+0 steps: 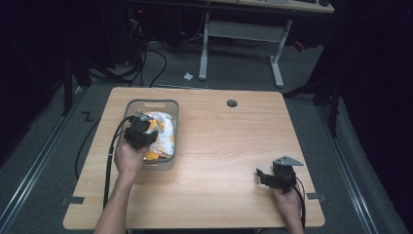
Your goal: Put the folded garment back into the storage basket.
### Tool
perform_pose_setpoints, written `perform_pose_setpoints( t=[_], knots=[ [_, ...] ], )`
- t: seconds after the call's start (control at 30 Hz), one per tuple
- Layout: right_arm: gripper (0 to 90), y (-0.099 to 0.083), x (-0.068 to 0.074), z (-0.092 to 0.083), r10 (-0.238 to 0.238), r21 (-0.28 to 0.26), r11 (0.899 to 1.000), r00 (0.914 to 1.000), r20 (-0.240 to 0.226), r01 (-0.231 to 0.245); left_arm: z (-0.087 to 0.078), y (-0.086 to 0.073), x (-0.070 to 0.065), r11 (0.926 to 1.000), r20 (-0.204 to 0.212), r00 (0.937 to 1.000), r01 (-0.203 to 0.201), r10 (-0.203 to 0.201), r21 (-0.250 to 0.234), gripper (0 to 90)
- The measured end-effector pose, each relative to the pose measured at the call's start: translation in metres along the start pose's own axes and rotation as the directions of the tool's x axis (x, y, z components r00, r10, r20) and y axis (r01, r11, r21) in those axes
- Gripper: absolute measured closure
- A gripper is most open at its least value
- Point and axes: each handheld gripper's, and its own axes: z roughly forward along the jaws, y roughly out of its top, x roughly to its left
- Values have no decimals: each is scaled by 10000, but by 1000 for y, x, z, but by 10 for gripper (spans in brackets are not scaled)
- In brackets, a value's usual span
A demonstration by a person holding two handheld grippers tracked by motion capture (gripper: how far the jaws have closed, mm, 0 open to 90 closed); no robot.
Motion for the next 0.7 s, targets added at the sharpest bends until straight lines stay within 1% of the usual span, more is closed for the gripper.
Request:
perform_pose_setpoints(
  t=[0.1, 0.13, 0.2, 0.23, 0.27, 0.3, 0.33, 0.37, 0.43, 0.5, 0.53, 0.7],
  knots=[
    [246, 0, 0, 0, -1, 1, 10000, 10000, 0, 1, 1, 0, 2, 9999, -126, 9998, 161, -161, 20, 641],
    [246, 0, 0, 0, 1, 1, 10000, 10000, 1, -1, 1, 0, 4, 9995, -335, 9990, 309, -307, 56, 583],
    [246, 0, 0, 0, -4, -2, 10000, 10000, 0, 4, 1, 0, 4, 9993, -385, 9986, 367, -365, 27, 544],
    [246, 0, 0, 0, -14, -5, 10000, 10000, 1, 14, -1, 0, 4, 9993, -538, 9979, 369, -370, -21, 544],
    [246, 0, 0, 0, -19, -6, 10000, 10000, 1, 19, -2, 0, 4, 9994, -661, 9972, 338, -344, -100, 525],
    [246, 0, 0, 0, -16, -4, 10000, 10000, 3, 16, -5, 1, 5, 9989, -691, 9967, 411, -427, -247, 516],
    [246, 0, 0, 0, -30, -11, 10000, 10000, 0, 30, -6, 1, 6, 9983, -661, 9965, 500, -519, -298, 510],
    [246, 0, 0, 0, -30, -11, 10000, 10000, 0, 30, -6, 1, 6, 9983, -661, 9965, 500, -519, -298, 503],
    [246, 0, 0, 0, -8, 2, 10000, 10000, 0, 8, -11, 0, 7, 9963, -577, 9957, 699, -728, -497, 494],
    [245, 0, 0, 0, -9, 3, 10000, 10000, -1, 9, -14, 0, 6, 9961, -595, 9957, 675, -708, -561, 486],
    [245, 0, 0, 0, -8, -5, 10000, 10000, 5, 8, -18, 0, 4, 9959, -534, 9966, 593, -630, -677, 480],
    [244, 0, 0, 0, -22, -8, 10000, 10000, -11, 22, -24, 1, -2, 9933, -279, 9978, 574, -605, -1003, 463]
  ],
)
